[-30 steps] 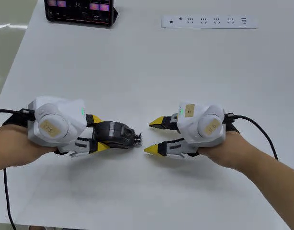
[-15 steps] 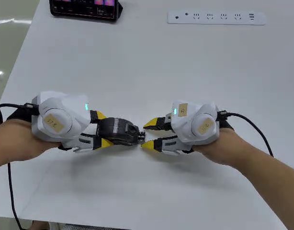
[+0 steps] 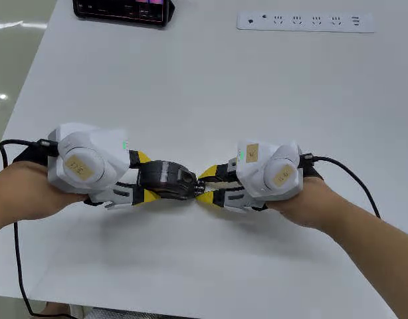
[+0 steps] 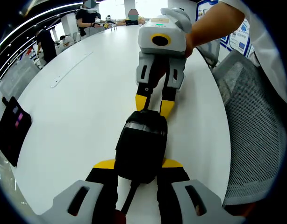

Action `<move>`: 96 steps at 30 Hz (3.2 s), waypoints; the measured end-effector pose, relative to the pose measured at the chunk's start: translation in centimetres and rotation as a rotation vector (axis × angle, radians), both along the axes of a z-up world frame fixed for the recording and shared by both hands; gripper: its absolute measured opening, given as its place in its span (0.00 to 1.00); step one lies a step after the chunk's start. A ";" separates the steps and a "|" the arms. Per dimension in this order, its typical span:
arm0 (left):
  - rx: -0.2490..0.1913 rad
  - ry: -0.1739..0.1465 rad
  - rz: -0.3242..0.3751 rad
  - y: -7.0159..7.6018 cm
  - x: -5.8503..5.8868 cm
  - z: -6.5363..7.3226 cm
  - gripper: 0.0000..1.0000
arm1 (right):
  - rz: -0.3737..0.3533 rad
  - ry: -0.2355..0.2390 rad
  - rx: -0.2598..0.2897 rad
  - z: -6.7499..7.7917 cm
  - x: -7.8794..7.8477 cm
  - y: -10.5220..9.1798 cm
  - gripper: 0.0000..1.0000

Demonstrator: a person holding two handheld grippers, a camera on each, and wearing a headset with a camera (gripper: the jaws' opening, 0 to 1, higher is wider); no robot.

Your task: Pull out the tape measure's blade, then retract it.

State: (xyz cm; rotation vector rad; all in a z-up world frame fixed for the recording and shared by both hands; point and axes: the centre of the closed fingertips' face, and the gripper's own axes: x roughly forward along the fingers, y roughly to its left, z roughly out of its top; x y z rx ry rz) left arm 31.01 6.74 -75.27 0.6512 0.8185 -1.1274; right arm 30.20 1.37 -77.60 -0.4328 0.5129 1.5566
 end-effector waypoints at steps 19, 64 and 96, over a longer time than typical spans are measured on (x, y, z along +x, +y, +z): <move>0.015 -0.006 -0.018 0.0 0.0 -0.1 0.27 | 0.016 -0.017 -0.008 -0.1 -0.2 0.0 0.11; 0.036 -0.014 -0.036 -0.1 -0.2 -0.1 0.26 | 0.006 -0.036 -0.053 0.3 -0.5 -3.7 0.10; 0.043 -0.016 -0.035 -0.3 -0.2 -0.1 0.26 | -0.017 -0.052 -0.088 0.7 -0.4 -7.0 0.09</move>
